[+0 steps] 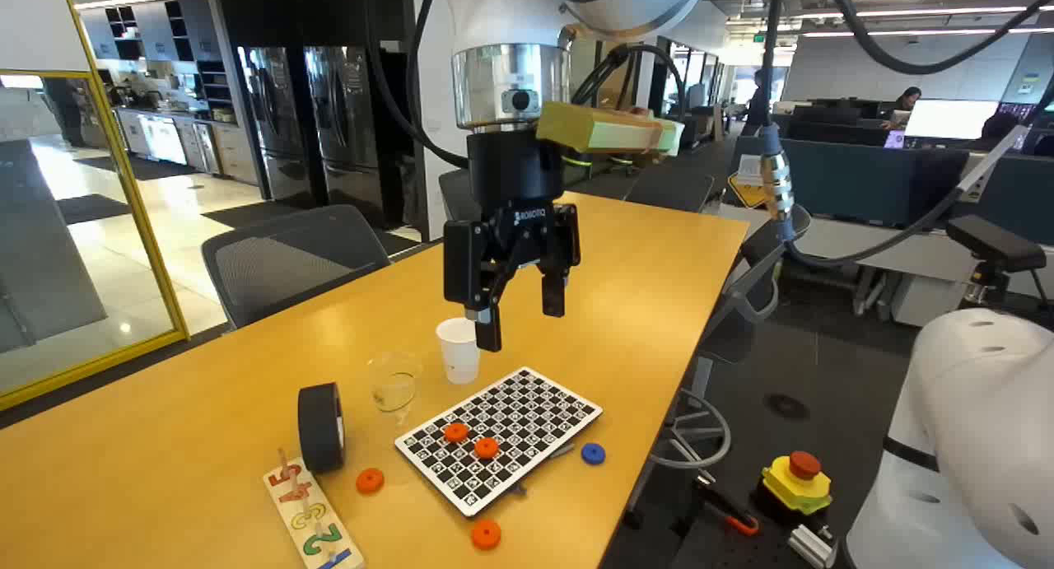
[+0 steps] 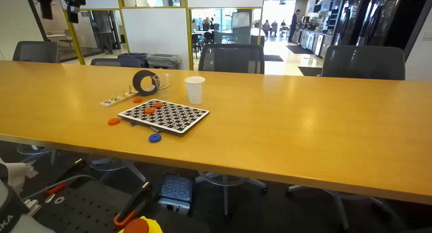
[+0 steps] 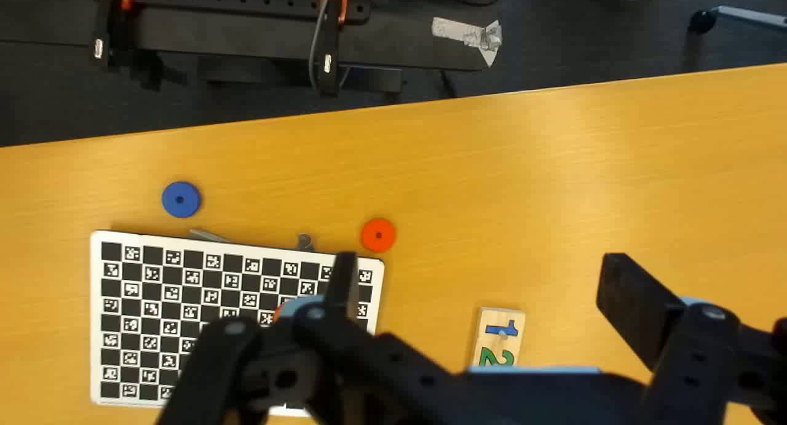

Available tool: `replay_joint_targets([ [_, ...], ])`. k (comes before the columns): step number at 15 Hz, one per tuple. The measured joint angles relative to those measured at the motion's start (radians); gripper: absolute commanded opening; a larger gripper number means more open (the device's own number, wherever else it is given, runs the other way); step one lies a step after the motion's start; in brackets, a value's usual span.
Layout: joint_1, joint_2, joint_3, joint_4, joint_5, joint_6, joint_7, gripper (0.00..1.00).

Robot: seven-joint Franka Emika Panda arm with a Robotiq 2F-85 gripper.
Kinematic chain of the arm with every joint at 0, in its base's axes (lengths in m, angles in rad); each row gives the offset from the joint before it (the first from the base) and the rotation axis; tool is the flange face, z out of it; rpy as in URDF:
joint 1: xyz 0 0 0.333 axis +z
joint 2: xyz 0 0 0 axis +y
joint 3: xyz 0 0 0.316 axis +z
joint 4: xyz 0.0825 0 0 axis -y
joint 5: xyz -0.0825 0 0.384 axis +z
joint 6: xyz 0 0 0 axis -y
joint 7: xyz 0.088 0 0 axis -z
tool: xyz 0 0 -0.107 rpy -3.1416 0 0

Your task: Put the blue disc in the white cup and the orange discs in the clear cup

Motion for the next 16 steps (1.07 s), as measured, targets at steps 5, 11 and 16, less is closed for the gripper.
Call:
replay_joint_targets([
  [5,0.0,-0.004,0.0,0.01,0.0,0.001,0.0,1.0],
  [11,-0.003,-0.002,0.0,-0.018,-0.017,0.01,-0.001,1.0],
  [16,-0.036,-0.01,-0.04,-0.182,-0.071,0.144,-0.043,1.0],
])
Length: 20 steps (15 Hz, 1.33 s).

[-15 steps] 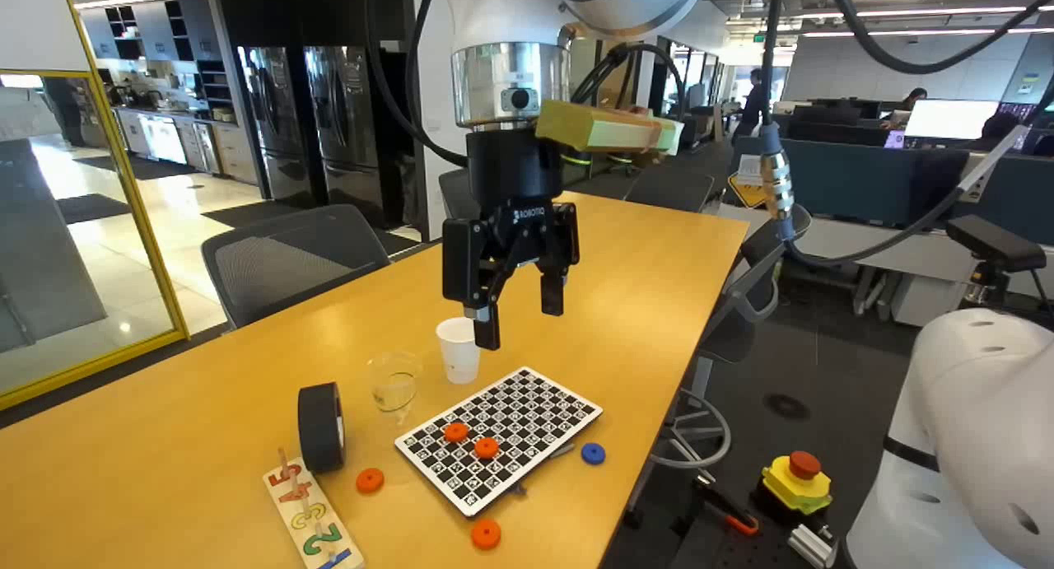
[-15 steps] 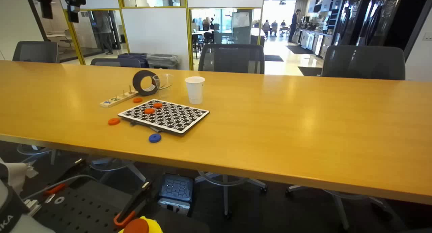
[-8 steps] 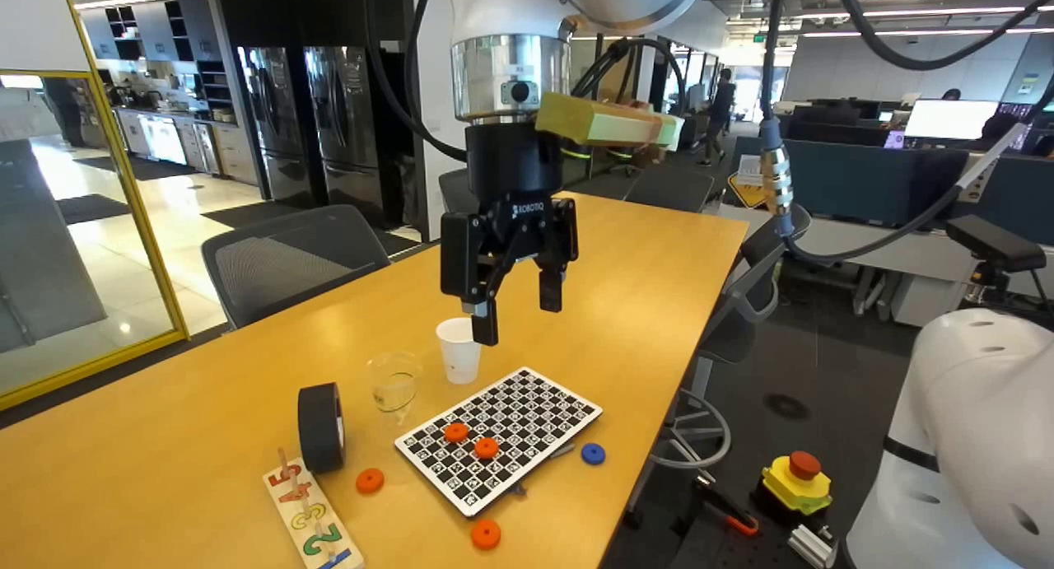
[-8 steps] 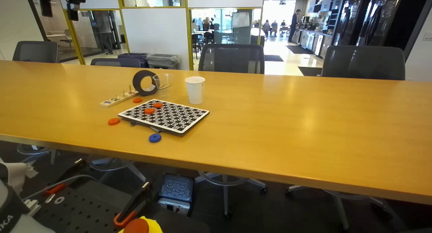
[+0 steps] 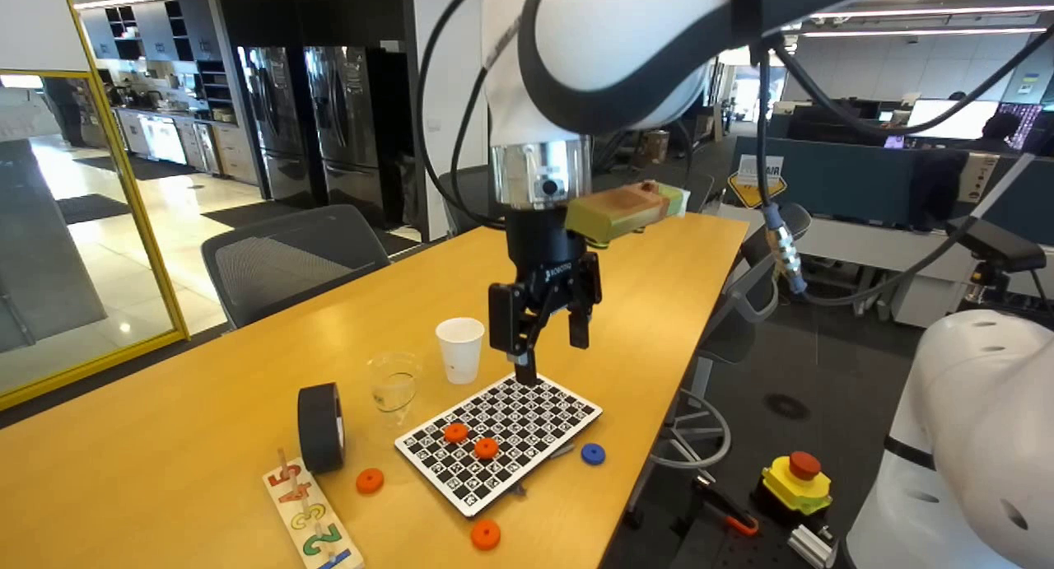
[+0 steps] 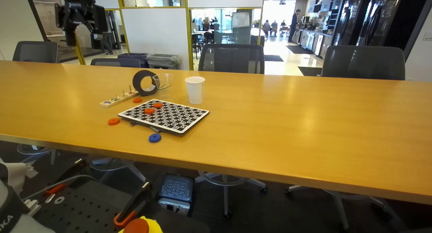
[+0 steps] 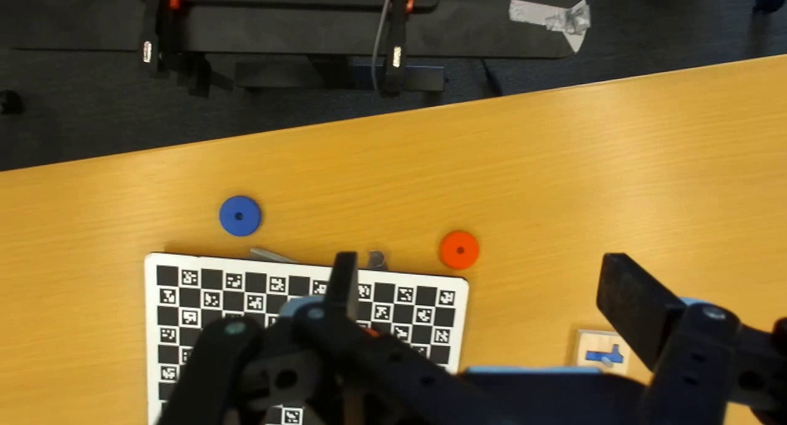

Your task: Put the blue disc in the white cup and the orange discs in the clear cup

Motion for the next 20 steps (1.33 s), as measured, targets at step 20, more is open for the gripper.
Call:
replay_joint_targets([
  [20,-0.122,0.147,-0.146,-0.314,-0.031,0.461,-0.092,1.0],
])
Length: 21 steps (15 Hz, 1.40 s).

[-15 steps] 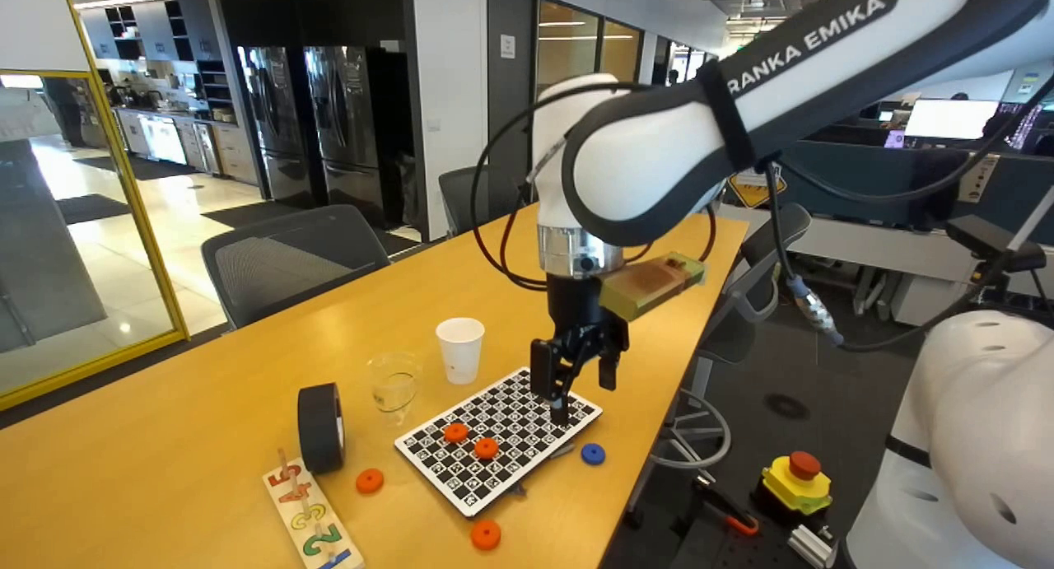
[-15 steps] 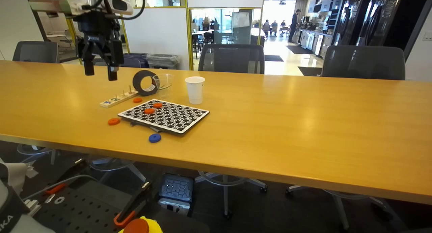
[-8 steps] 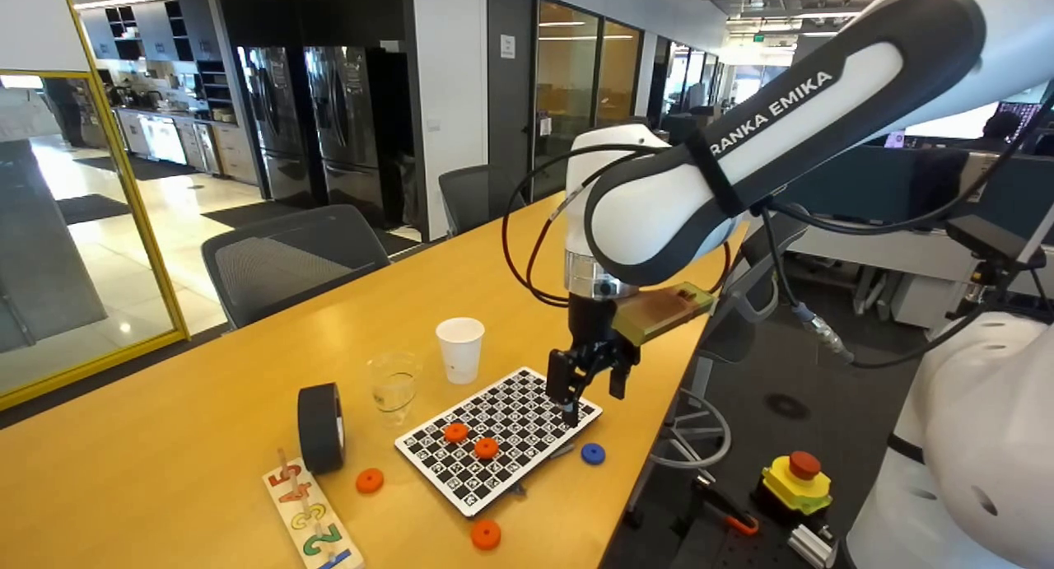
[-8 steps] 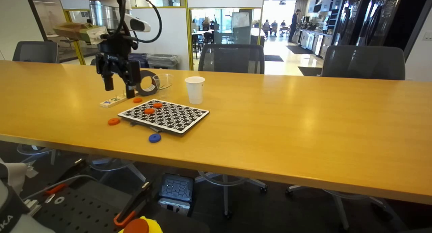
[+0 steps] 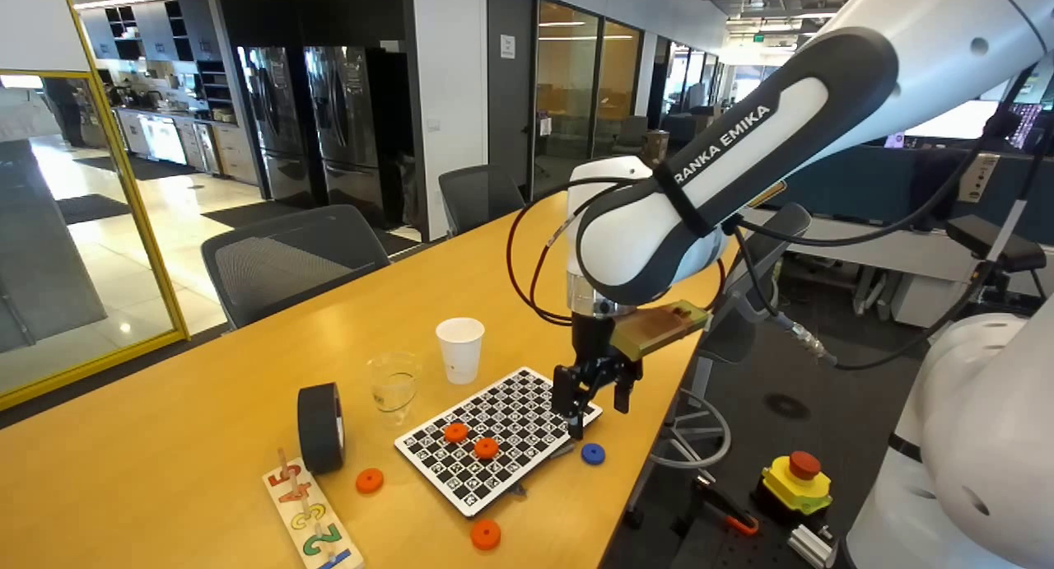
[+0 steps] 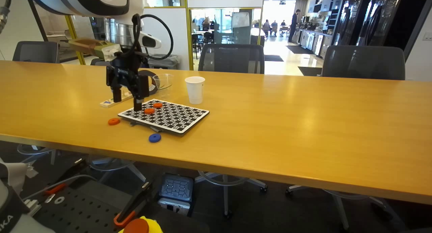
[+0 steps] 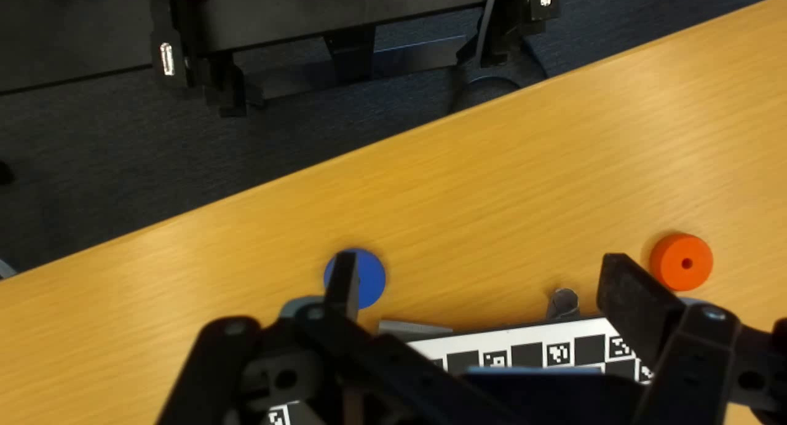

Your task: Put the blue disc in the white cup and the orange discs in the clear cup

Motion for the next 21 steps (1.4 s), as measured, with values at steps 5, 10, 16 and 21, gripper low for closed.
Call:
replay_joint_targets([
  [5,-0.002,0.086,-0.019,0.0,0.0,0.034,-0.015,1.0],
  [10,-0.01,0.175,-0.033,0.0,0.0,0.12,-0.014,1.0],
  [16,-0.023,0.263,-0.038,0.001,0.0,0.24,-0.013,1.0],
  [21,-0.027,0.314,-0.04,0.001,-0.044,0.33,0.003,1.0],
])
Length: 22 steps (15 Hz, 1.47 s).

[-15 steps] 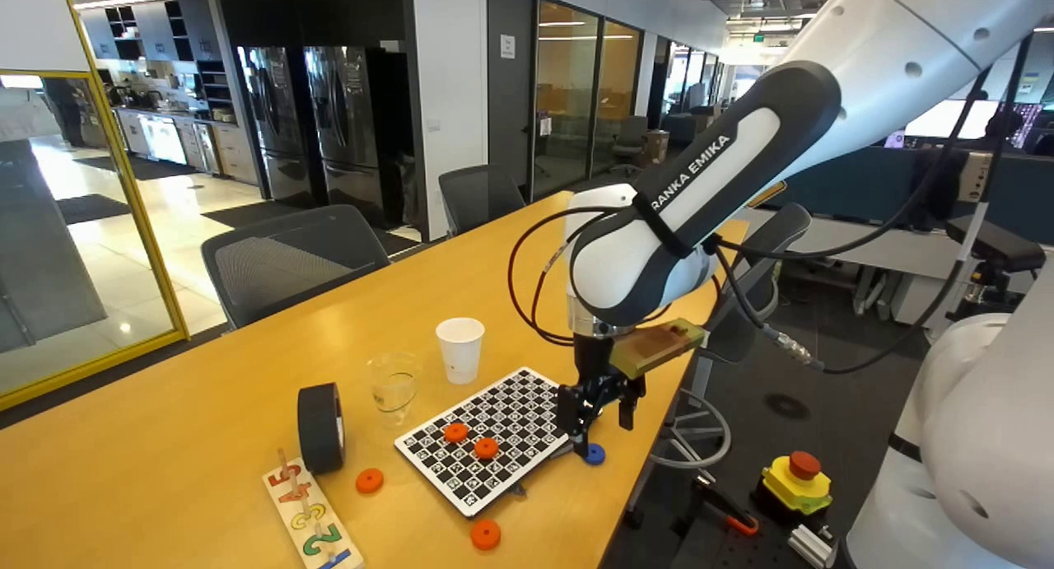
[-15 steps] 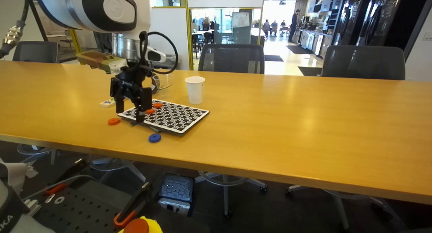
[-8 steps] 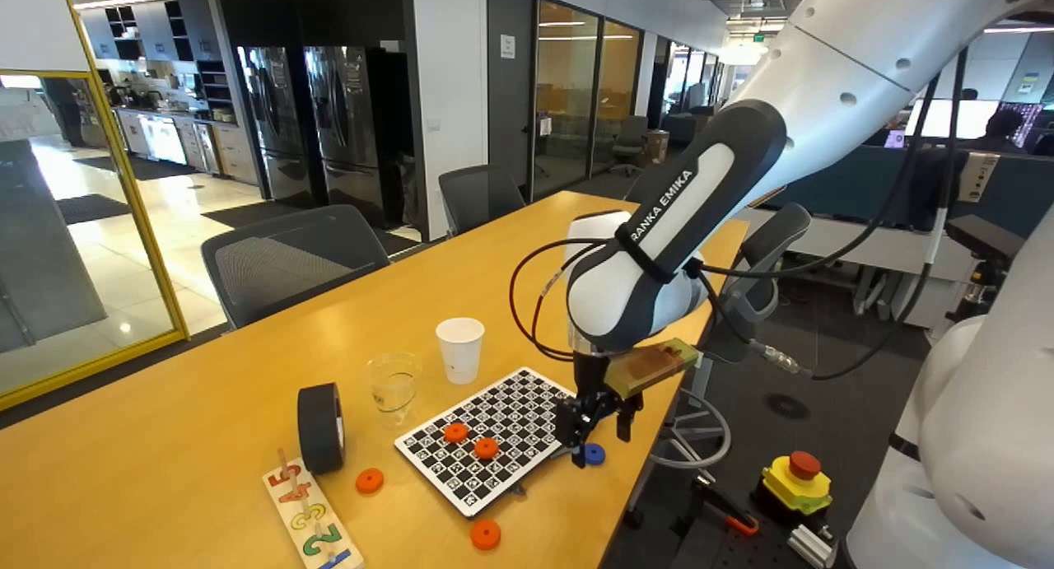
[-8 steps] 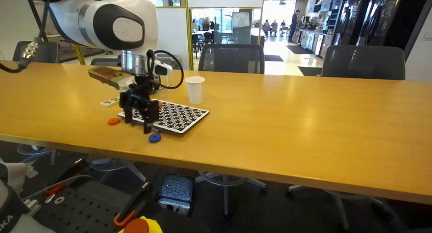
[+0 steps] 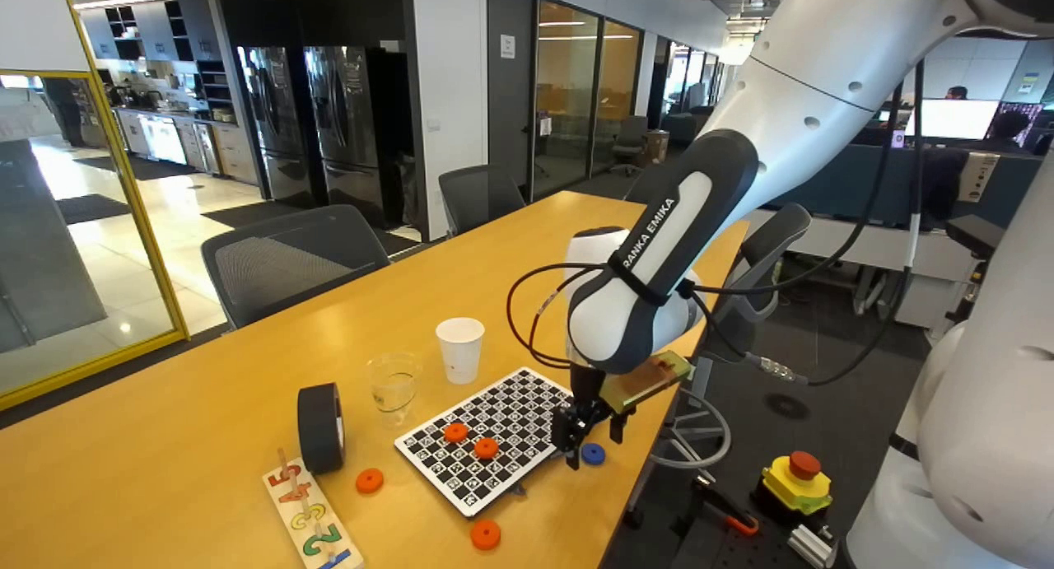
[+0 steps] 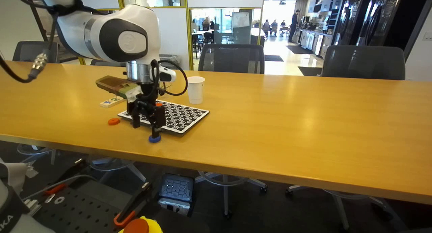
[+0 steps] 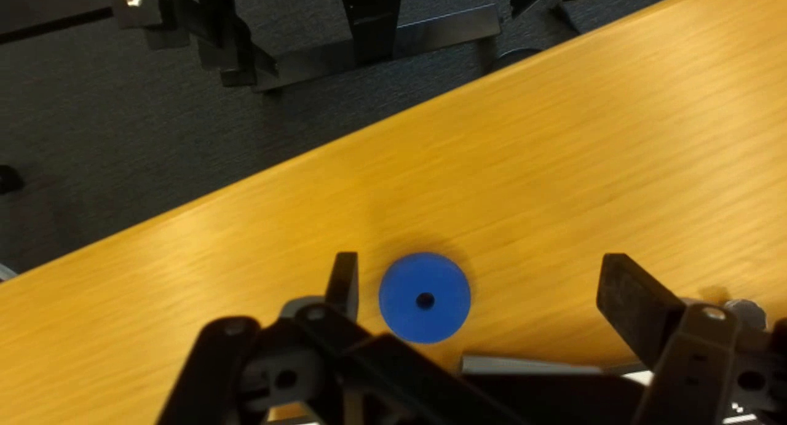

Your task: Put the blue disc in the white cup and the orange discs in the clear cup

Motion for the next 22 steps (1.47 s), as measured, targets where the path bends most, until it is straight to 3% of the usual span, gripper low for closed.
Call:
replay_joint_targets([
  [6,-0.005,0.032,-0.025,0.001,-0.111,0.046,0.067,1.0],
  [14,-0.006,0.077,-0.044,0.001,-0.116,0.146,0.069,1.0],
  [21,-0.006,0.092,-0.046,0.001,-0.1,0.152,0.065,1.0],
  [22,-0.006,0.092,-0.046,0.001,-0.1,0.152,0.065,0.75],
])
